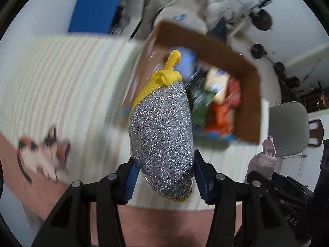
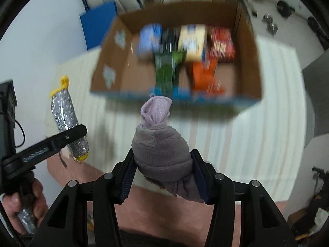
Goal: Organize soft objects
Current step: 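Carry sponge and cloth into the box and open both tools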
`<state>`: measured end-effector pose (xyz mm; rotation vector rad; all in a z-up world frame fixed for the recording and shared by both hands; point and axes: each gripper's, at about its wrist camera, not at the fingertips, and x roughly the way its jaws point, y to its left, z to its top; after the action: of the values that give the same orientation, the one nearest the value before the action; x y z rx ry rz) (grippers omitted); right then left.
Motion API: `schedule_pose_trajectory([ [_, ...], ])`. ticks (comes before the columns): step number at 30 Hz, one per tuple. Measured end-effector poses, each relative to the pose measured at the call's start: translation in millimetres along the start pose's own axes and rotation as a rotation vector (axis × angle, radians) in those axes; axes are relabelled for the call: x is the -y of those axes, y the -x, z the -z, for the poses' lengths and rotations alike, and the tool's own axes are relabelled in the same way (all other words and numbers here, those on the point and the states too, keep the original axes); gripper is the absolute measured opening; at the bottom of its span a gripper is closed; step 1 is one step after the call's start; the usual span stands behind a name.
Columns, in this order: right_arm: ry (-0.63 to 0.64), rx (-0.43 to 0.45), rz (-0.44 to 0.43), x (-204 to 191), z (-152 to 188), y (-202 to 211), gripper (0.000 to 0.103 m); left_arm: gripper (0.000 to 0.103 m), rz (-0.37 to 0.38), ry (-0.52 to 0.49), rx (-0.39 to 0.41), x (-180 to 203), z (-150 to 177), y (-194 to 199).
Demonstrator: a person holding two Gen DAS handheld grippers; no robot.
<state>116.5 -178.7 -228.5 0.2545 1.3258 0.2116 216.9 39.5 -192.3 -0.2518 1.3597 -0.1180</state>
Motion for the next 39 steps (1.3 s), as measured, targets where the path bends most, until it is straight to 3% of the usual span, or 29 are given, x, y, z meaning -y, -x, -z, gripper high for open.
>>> schedule_pose_trajectory([
  [3, -0.009, 0.065, 0.020, 3.0, -28.6, 29.9, 0.054, 0.047, -0.001, -0.055, 0.000, 28.5, -48.1, -0.8],
  [5, -0.027, 0.102, 0.047, 9.8, -49.4, 41.8, 0.054, 0.047, -0.021, -0.073, -0.010, 30.7, -63.7, -8.4],
  [11, -0.138, 0.082, 0.063, 39.2, -104.8, 21.0, 0.054, 0.047, -0.078, -0.076, -0.165, 27.9, -108.8, -78.4],
  [15, -0.195, 0.044, 0.104, 61.3, -130.5, -11.9, 0.054, 0.047, -0.109, -0.071, -0.256, 16.7, -111.8, -123.6],
  [21, -0.231, -0.019, 0.177, 81.3, -150.9, -62.9, 0.054, 0.047, -0.144, -0.098, -0.328, 16.2, -111.8, -162.3],
  [26, -0.216, -0.064, 0.223, 83.2, -154.4, -88.5, 0.056, 0.057, -0.165, -0.119, -0.394, 15.3, -110.1, -179.8],
  [28, -0.200, -0.084, 0.235, 80.7, -155.2, -95.5, 0.063, 0.063, -0.158, -0.123, -0.376, 16.2, -110.6, -177.7],
  [30, -0.187, -0.083, 0.254, 78.6, -155.0, -97.7, 0.084, 0.076, -0.155, -0.132, -0.351, 18.9, -111.7, -172.0],
  [32, -0.184, -0.078, 0.252, 76.4, -154.9, -96.7, 0.088, 0.096, -0.171, -0.150, -0.312, 22.2, -112.7, -162.2],
  [36, -0.182, -0.069, 0.255, 74.2, -154.1, -92.9, 0.090, 0.098, -0.171, -0.164, -0.268, 28.2, -114.6, -146.8],
  [39, -0.180, -0.065, 0.252, 72.9, -152.1, -91.0, 0.098, 0.100, -0.154, -0.155, -0.235, 29.4, -112.4, -134.5],
])
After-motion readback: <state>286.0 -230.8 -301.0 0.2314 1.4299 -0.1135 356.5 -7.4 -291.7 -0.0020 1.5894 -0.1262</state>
